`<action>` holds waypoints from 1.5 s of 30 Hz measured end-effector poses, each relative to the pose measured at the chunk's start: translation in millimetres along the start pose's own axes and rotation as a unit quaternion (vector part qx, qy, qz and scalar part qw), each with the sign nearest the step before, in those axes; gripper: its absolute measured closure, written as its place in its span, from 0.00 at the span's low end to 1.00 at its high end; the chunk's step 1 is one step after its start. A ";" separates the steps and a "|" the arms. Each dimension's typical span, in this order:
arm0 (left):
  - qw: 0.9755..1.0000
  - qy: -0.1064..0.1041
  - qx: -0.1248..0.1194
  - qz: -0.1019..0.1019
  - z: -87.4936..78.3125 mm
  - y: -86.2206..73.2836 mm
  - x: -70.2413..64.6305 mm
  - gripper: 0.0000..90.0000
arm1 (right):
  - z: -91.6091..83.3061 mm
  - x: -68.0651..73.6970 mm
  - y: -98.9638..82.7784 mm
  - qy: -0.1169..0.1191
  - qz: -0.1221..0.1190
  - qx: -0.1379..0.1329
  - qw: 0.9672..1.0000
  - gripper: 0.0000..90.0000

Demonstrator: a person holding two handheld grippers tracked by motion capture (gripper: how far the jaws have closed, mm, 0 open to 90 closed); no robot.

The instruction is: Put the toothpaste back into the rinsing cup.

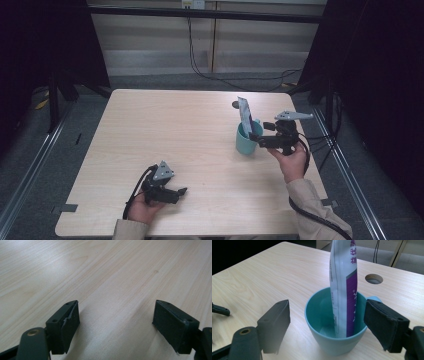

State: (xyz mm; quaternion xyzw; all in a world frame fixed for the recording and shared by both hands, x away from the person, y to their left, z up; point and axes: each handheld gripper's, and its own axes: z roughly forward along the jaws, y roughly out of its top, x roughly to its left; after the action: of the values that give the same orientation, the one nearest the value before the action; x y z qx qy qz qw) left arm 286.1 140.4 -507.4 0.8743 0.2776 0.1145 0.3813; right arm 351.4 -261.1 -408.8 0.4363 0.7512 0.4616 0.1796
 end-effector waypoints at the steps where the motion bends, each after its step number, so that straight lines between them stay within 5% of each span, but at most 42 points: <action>1: 1.000 0.000 0.000 0.000 0.0 0.0 0.0 0.23 | -0.8 0.5 -0.5 0.001 0.000 0.002 1.000 0.22; 34: 1.000 -0.002 0.000 0.000 0.1 0.0 0.0 0.23 | -31.8 1.9 -18.1 0.009 -0.013 0.013 1.000 0.18; 45: 1.000 0.000 0.000 0.000 0.0 0.0 0.0 0.23 | -35.4 4.7 -27.2 0.006 -0.035 0.022 0.999 0.18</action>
State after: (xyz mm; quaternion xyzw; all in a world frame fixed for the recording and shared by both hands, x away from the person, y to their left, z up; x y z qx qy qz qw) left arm 286.1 140.4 -507.4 0.8744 0.2775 0.1145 0.3813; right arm 311.7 -281.4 -413.3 0.4111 0.7768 0.4413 0.1815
